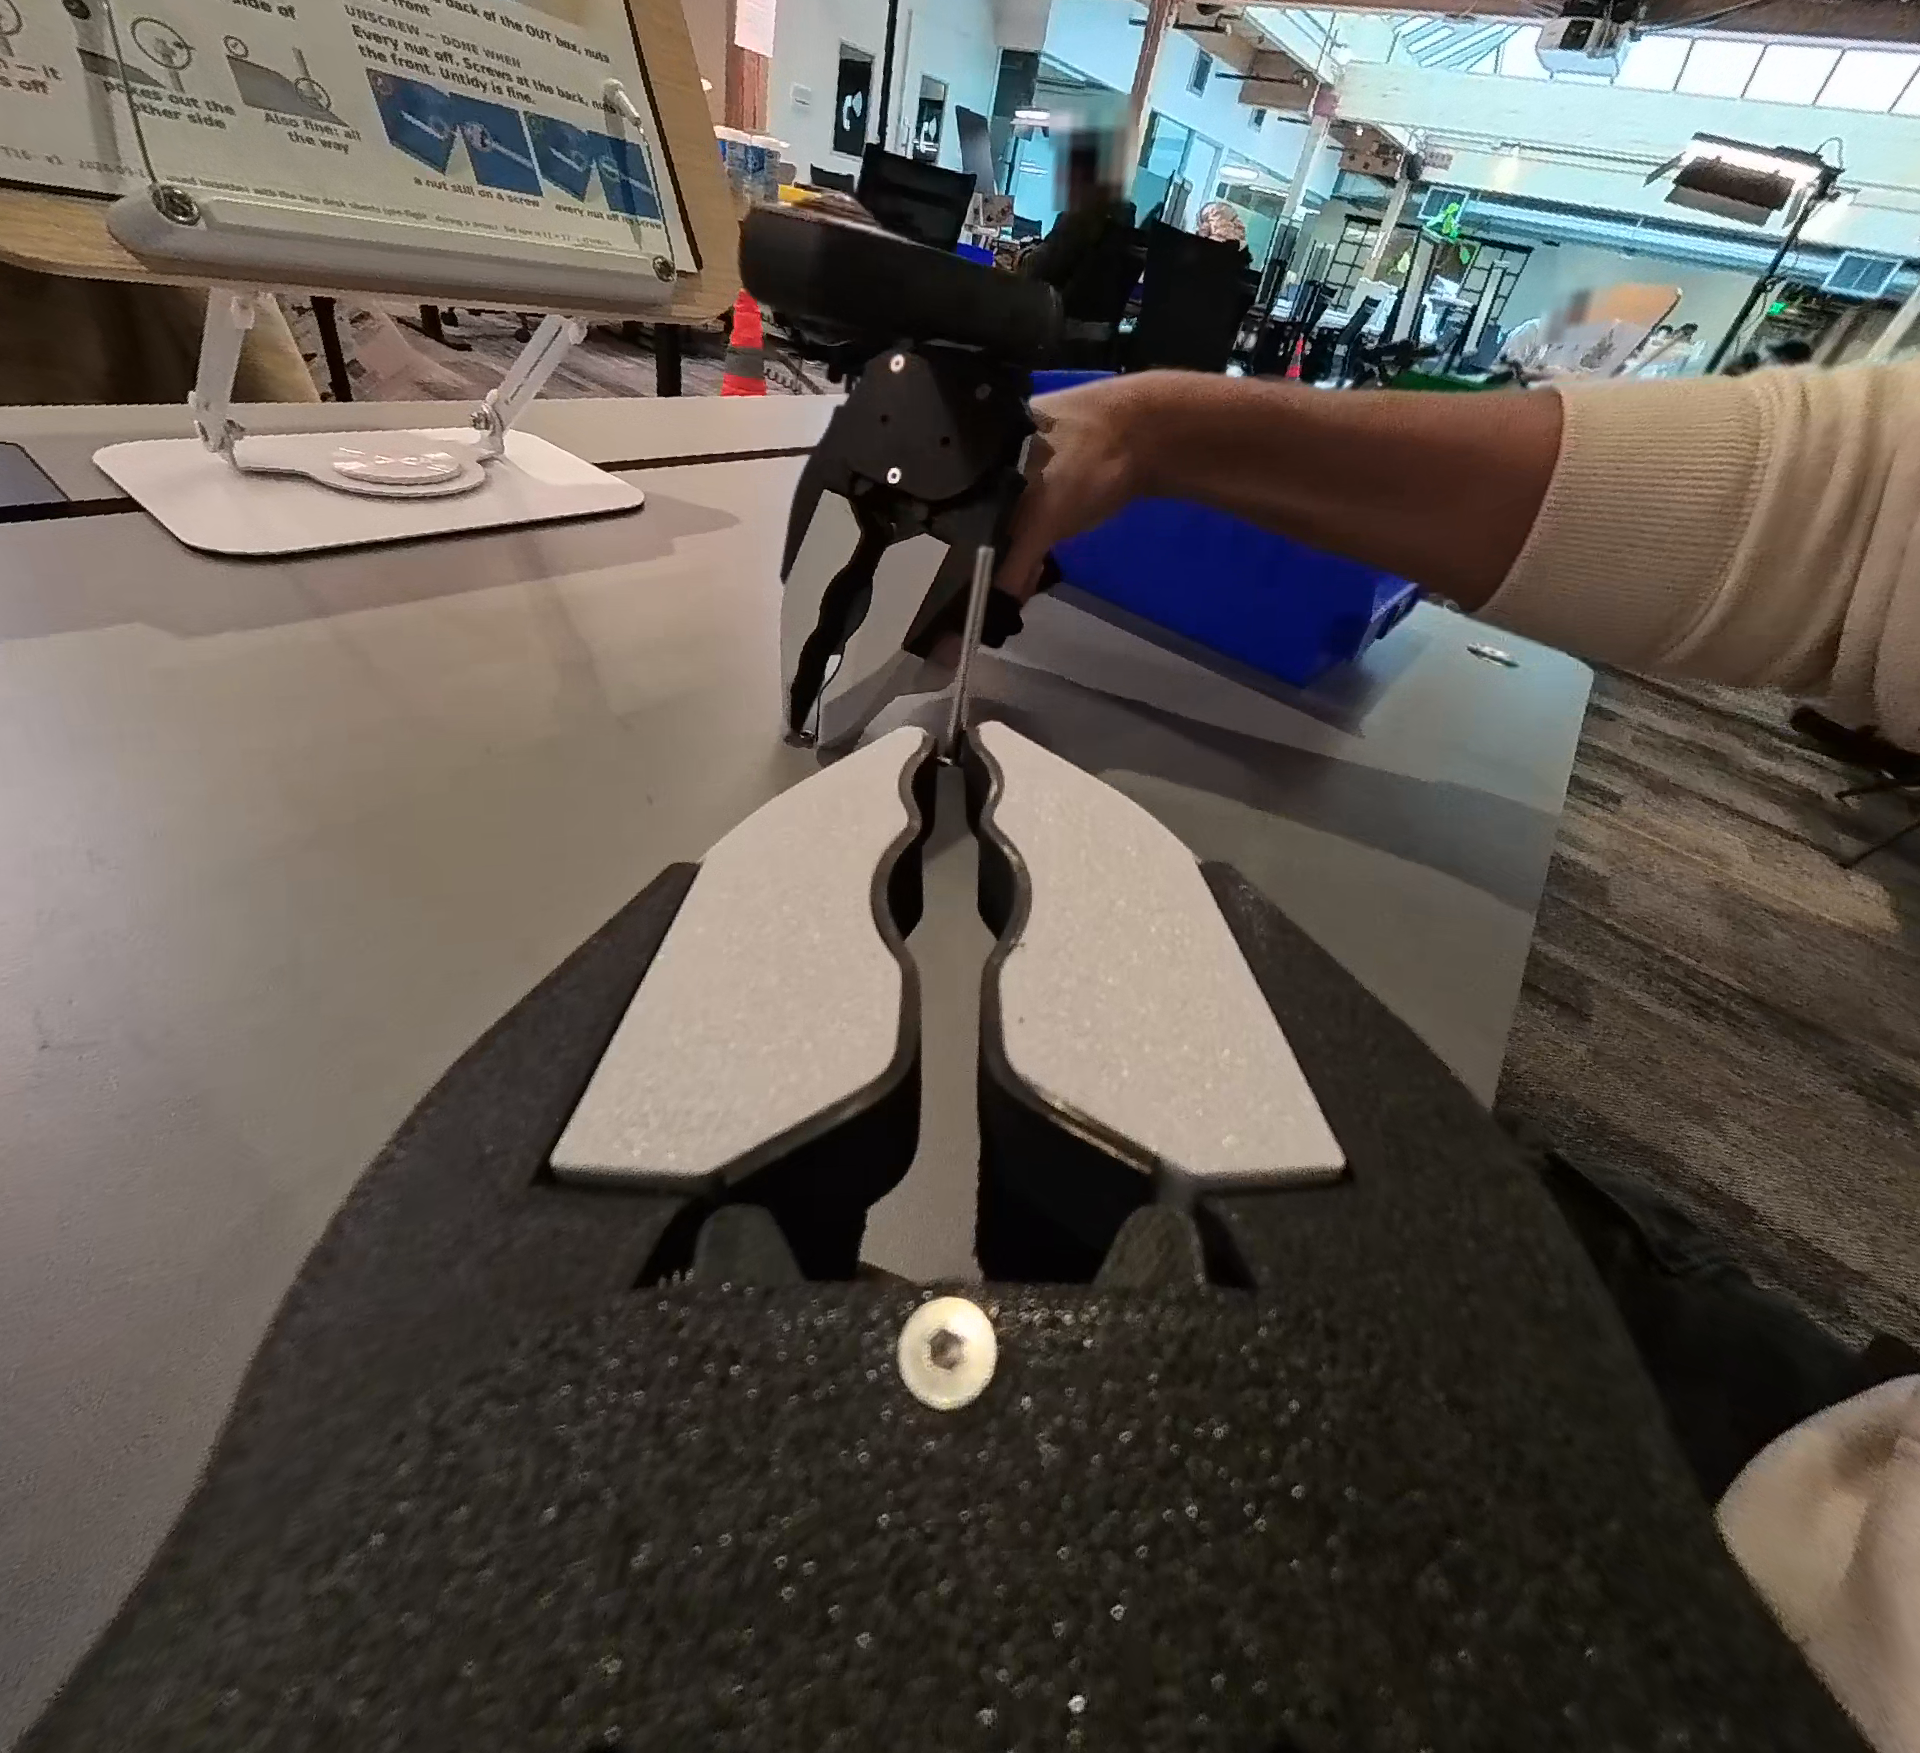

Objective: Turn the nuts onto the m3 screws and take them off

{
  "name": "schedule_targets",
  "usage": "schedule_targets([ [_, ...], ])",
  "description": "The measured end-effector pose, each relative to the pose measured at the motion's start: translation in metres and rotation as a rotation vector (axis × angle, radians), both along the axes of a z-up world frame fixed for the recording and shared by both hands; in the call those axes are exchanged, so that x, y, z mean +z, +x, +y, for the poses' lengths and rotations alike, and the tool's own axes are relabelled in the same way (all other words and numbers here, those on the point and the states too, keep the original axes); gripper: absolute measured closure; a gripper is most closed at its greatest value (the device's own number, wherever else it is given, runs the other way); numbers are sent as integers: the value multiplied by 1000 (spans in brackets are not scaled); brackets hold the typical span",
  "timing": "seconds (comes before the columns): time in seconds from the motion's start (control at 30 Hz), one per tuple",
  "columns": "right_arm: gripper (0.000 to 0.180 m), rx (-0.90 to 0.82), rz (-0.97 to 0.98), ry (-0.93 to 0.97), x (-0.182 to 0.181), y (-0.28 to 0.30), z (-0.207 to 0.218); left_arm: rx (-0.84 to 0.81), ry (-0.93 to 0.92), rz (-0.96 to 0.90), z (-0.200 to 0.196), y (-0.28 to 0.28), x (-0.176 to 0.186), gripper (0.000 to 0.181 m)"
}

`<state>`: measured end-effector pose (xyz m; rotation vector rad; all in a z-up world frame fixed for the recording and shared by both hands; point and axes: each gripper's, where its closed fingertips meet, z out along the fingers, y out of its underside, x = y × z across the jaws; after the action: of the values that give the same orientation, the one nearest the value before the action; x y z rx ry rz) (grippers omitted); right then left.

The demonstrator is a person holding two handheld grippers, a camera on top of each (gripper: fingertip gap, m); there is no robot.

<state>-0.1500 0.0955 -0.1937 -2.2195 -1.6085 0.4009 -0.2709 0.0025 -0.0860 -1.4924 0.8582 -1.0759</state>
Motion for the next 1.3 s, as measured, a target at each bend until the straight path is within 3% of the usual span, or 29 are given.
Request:
schedule_targets([
  [0.03, 171, 13, -8, -4, 0, -1, -1, -1, 0, 1, 0, 0, 0, 177],
  [0.6, 174, -12, 53, 7, 1, -3, -2, 0, 12, 17, -2, 2, -1, 177],
  [0.8, 175, -92, 162, 170, 33, -3, -15, 7, 22, 40, -2, 3, -4, 177],
  [1.03, 174, -445, 387, 591, 97, 9, -55, 34, 55, 69, -1, 5, -5, 177],
  [1.17, 175, -728, 427, 778, 102, 29, -94, 55, 51, 63, 1, 3, -4, 177],
  [1.3, 174, -872, 426, 879, 100, 33, -130, 80, -4, 51, 10, 1, -6, 177],
])
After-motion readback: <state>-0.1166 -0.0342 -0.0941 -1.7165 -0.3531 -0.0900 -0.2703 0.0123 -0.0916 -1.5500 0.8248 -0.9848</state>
